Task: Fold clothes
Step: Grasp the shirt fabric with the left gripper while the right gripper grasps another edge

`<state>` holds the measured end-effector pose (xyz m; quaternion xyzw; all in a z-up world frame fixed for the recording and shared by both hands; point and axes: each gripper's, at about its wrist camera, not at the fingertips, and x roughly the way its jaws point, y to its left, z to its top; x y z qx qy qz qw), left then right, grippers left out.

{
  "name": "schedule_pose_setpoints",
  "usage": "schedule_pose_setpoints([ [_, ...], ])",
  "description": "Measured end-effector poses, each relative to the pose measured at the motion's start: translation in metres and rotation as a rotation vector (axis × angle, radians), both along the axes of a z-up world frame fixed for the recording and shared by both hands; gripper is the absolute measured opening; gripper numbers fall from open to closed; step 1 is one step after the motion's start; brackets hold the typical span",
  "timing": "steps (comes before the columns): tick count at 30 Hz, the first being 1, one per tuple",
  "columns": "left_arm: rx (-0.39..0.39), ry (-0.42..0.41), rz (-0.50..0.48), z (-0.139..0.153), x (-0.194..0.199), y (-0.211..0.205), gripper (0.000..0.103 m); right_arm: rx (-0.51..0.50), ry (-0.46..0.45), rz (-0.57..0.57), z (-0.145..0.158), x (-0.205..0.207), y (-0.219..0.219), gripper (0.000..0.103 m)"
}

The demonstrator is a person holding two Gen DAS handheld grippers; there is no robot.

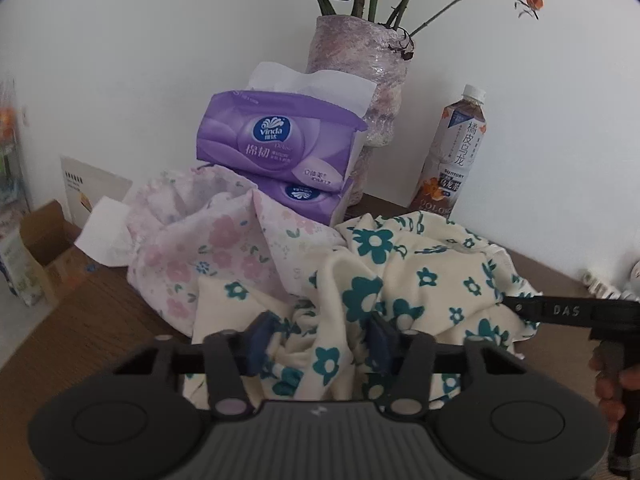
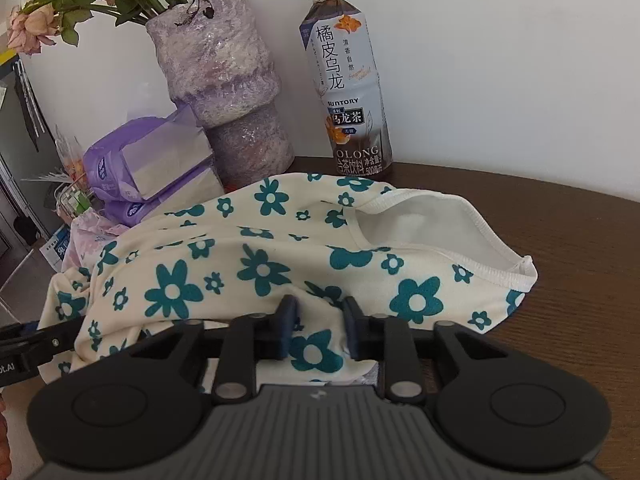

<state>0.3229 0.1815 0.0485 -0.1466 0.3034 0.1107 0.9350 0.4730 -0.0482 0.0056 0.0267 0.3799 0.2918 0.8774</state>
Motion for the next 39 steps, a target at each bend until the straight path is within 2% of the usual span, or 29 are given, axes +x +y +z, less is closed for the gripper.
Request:
schedule_pose_setpoints([
  [2,-0.024,-0.016,-0.018,0.001,-0.002,0.001,0.017,0.012,-0.009,-0.021,0.002,-0.003,0.000,0.004],
  [7,-0.014,-0.049,-0.049,0.006,-0.005,-0.003,0.009,0.036,-0.055,-0.055,0.018,-0.010,-0.008,0.002],
  [16,-0.025,-0.134,-0.105,0.025,-0.022,-0.007,0.008,0.103,-0.166,-0.134,0.068,-0.035,-0.030,0.002],
  [21,-0.043,-0.212,-0.122,0.053,-0.033,-0.012,0.007,0.083,-0.244,-0.157,0.106,-0.055,-0.046,0.002],
  [25,0.000,-0.256,-0.162,0.083,-0.038,-0.030,0.007,0.096,-0.305,-0.193,0.140,-0.074,-0.069,0.002],
  [31,0.061,-0.353,-0.244,0.132,-0.070,-0.062,0.007,0.104,-0.404,-0.215,0.189,-0.124,-0.114,0.002],
  [37,0.103,-0.433,-0.320,0.165,-0.120,-0.097,0.007,0.115,-0.493,-0.241,0.225,-0.192,-0.163,0.002],
  [39,0.130,-0.438,-0.347,0.170,-0.137,-0.109,0.007,0.098,-0.519,-0.241,0.231,-0.216,-0.176,0.002],
])
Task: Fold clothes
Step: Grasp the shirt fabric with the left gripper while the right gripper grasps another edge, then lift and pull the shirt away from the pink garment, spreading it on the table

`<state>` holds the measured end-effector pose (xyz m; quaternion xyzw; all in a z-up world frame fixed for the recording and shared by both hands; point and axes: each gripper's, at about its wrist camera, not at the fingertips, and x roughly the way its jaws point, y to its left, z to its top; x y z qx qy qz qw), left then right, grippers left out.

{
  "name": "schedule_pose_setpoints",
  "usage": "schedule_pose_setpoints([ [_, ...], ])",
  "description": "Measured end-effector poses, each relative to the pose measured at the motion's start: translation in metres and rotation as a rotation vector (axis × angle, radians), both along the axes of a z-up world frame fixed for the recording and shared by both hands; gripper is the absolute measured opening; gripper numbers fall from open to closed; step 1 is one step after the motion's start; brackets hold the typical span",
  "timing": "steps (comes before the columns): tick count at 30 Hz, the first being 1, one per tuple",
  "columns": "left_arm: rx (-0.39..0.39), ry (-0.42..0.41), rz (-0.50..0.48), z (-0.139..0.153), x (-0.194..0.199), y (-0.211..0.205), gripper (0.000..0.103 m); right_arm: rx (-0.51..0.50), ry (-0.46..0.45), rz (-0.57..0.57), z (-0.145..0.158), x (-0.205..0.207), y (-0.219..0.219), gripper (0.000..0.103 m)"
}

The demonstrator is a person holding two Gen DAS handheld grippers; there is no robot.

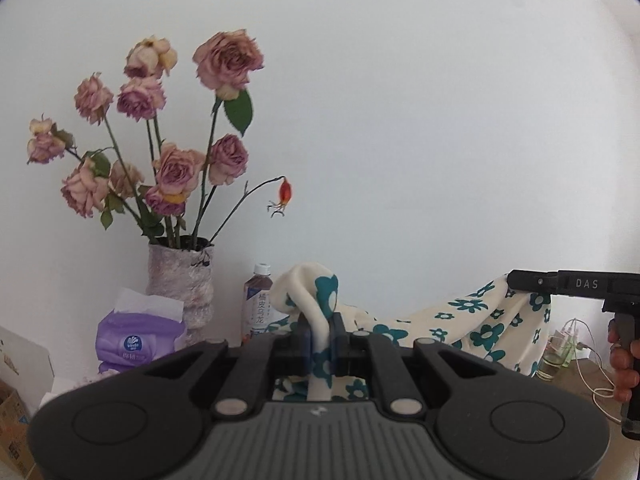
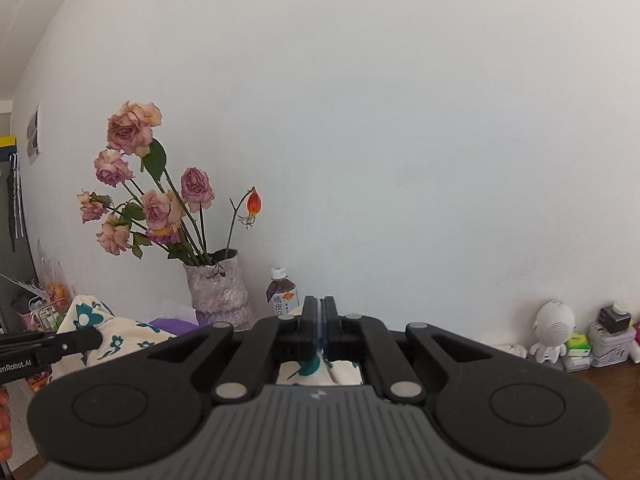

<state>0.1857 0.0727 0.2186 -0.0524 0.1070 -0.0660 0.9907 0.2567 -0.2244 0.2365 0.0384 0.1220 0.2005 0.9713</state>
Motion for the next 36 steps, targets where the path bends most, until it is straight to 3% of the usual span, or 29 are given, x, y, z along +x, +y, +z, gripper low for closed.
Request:
schedule_pose_setpoints([
  [3,0.075,0.021,-0.058,-0.010,-0.028,-0.017,0.007,-0.055,-0.007,-0.005,-0.004,-0.037,-0.017,0.002],
  [7,0.139,0.138,-0.168,-0.057,-0.062,-0.032,0.007,-0.157,0.019,-0.011,-0.045,-0.087,-0.030,0.002],
  [12,0.137,0.307,-0.268,-0.125,-0.092,-0.037,0.007,-0.191,0.149,0.029,-0.113,-0.133,-0.039,0.002],
  [17,0.139,0.378,-0.281,-0.167,-0.114,-0.034,0.007,-0.186,0.226,0.038,-0.159,-0.162,-0.046,0.002],
  [29,0.160,0.446,-0.282,-0.203,-0.121,-0.039,0.008,-0.154,0.349,0.052,-0.213,-0.180,-0.049,0.002],
  [36,0.174,0.428,-0.279,-0.208,-0.128,-0.041,0.008,-0.143,0.399,0.046,-0.233,-0.189,-0.053,0.002],
])
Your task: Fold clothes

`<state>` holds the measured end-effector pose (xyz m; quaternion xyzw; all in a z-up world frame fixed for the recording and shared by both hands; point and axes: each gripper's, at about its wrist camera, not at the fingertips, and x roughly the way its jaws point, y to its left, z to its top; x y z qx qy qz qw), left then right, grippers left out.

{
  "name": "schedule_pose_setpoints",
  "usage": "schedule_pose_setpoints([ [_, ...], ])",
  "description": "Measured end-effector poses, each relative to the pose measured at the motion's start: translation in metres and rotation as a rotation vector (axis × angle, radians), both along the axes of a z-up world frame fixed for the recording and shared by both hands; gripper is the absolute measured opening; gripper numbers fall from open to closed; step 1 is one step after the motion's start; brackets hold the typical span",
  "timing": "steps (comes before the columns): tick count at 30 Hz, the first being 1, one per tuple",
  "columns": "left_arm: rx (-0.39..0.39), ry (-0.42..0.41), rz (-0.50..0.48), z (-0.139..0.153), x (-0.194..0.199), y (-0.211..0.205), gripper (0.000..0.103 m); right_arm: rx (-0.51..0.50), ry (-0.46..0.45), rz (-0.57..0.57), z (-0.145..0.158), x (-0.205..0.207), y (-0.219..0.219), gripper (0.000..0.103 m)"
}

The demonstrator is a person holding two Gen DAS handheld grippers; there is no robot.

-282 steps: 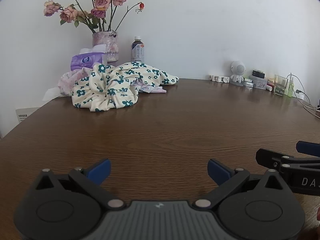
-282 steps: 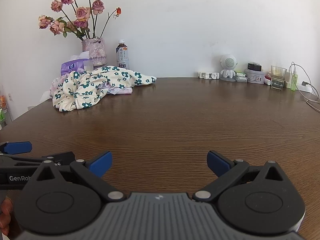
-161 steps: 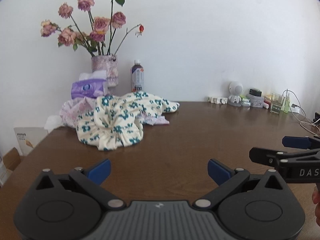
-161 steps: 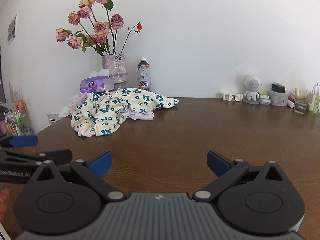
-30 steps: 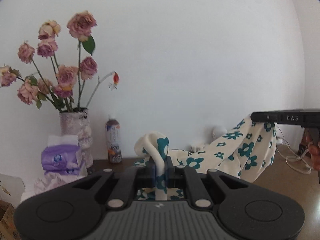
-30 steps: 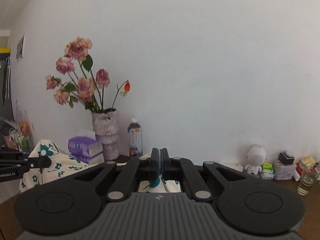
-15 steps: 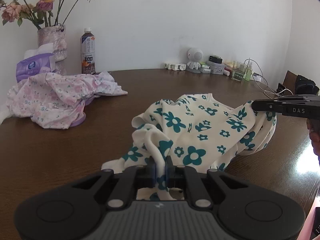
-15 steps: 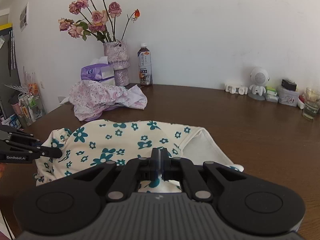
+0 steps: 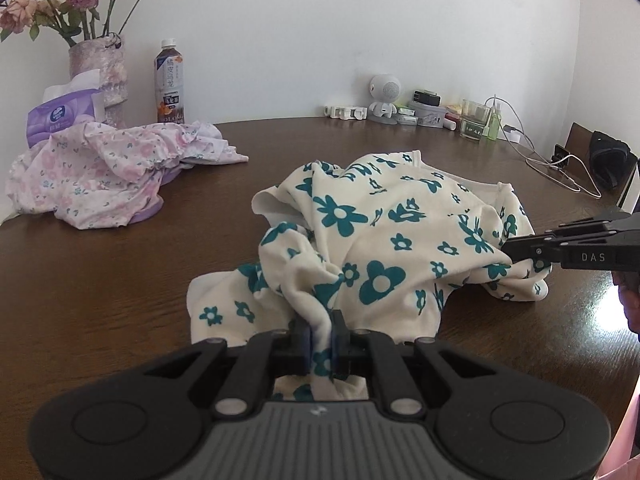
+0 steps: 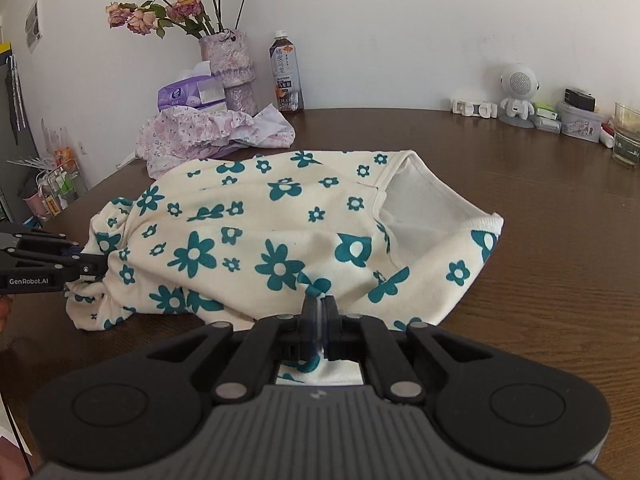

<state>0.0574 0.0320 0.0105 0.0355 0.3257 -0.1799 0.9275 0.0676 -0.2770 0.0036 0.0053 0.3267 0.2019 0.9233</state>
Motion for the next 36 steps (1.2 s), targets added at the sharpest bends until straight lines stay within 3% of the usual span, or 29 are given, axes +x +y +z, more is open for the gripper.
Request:
schedule_pose_setpoints([
  [7,0.011,-0.014,0.006,0.000,-0.006,-0.002,0.008,-0.010,-0.003,0.004,-0.003,-0.010,0.003,0.004],
  [9,-0.001,-0.011,0.014,0.003,-0.006,0.000,0.013,0.009,-0.010,-0.003,-0.001,-0.013,0.001,0.014],
  [10,-0.007,-0.009,0.018,0.004,-0.006,0.001,0.020,0.030,-0.013,-0.013,0.000,-0.016,-0.001,0.021],
  [11,-0.019,-0.008,0.025,0.005,-0.007,0.003,0.028,0.055,-0.018,-0.026,0.003,-0.020,-0.004,0.041],
  [12,-0.032,-0.007,0.032,0.006,-0.008,0.005,0.031,0.078,-0.025,-0.039,0.005,-0.024,-0.007,0.052],
  [14,-0.055,-0.014,0.043,0.009,-0.010,0.009,0.043,0.094,-0.057,-0.059,0.009,-0.033,-0.010,0.054],
  [18,-0.109,-0.038,0.068,0.016,-0.015,0.017,0.070,0.102,-0.096,-0.099,0.013,-0.045,-0.011,0.071],
  [23,-0.168,-0.062,0.078,0.026,-0.015,0.027,0.079,0.120,-0.105,-0.141,0.009,-0.050,-0.004,0.071],
  [30,-0.146,-0.065,0.130,0.039,0.002,0.035,0.081,0.153,-0.114,-0.163,0.004,-0.059,0.000,0.072],
  [36,-0.153,-0.035,0.160,0.033,0.014,0.035,0.081,0.154,-0.100,-0.185,0.000,-0.060,-0.004,0.072],
])
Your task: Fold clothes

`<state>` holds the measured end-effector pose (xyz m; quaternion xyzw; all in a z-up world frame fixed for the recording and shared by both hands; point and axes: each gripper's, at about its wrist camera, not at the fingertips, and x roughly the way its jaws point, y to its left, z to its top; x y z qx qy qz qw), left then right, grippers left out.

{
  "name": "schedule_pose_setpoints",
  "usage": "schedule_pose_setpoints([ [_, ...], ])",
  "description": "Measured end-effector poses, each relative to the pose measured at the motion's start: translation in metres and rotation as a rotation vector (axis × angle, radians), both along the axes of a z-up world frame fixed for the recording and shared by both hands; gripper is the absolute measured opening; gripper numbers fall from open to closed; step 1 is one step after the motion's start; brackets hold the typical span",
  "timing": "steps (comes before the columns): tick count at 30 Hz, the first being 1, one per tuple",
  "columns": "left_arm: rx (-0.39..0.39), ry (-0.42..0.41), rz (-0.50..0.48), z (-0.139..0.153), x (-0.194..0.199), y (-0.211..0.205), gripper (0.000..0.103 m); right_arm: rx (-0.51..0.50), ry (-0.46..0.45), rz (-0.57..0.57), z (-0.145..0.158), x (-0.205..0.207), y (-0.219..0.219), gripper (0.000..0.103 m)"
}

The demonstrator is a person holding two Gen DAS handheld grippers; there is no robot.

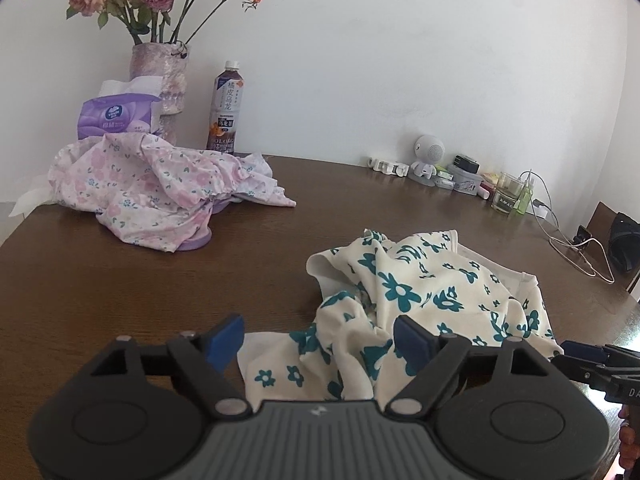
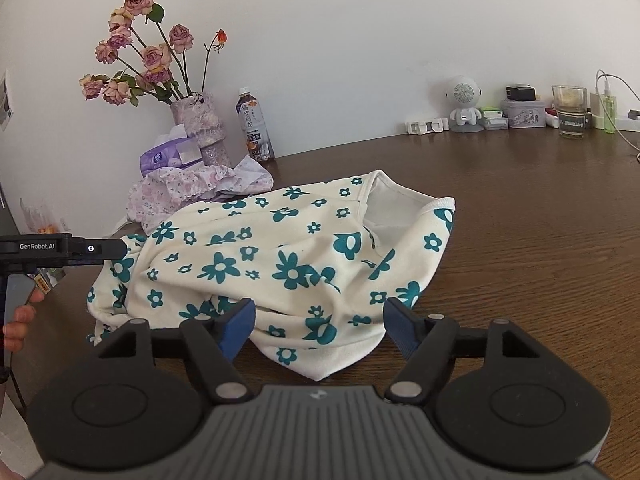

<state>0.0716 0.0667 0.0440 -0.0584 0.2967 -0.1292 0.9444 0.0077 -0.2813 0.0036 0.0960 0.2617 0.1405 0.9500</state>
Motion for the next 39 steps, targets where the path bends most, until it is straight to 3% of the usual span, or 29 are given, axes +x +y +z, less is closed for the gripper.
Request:
schedule_pose_setpoints([
  [8,-0.004,0.017,0.024,-0.001,0.017,0.002,0.082,-0.020,-0.018,-0.044,0.005,0.005,-0.009,0.072],
  [15,-0.009,0.047,0.054,-0.008,0.034,0.000,0.082,-0.042,-0.065,-0.043,0.027,0.053,-0.006,0.072],
  [20,-0.012,0.079,0.061,-0.015,0.048,-0.004,0.081,-0.031,0.031,-0.049,0.026,0.114,-0.004,0.072],
  [25,-0.015,0.121,0.066,-0.025,0.059,-0.006,0.080,-0.002,0.128,-0.007,0.013,0.147,0.004,0.072],
  [29,-0.003,0.112,0.023,-0.027,0.057,-0.009,0.066,-0.025,0.170,0.061,-0.002,0.153,0.017,0.064],
  [31,-0.007,0.114,0.008,-0.027,0.057,-0.010,0.059,-0.025,0.173,0.069,-0.005,0.155,0.018,0.053],
  [33,-0.026,0.126,-0.002,-0.029,0.059,-0.009,0.055,-0.013,0.180,0.085,-0.008,0.158,0.018,0.027],
  [34,-0.034,0.128,-0.005,-0.030,0.059,-0.008,0.050,-0.008,0.183,0.094,-0.009,0.159,0.018,0.022],
  [35,-0.040,0.129,-0.015,-0.031,0.058,-0.008,0.034,-0.005,0.186,0.108,-0.010,0.159,0.019,0.013],
  [37,-0.059,0.137,-0.035,-0.032,0.058,-0.007,0.020,0.000,0.179,0.114,-0.010,0.157,0.020,0.011],
  [39,-0.070,0.133,-0.036,-0.031,0.056,-0.005,0.016,0.008,0.160,0.104,-0.007,0.154,0.018,0.006],
])
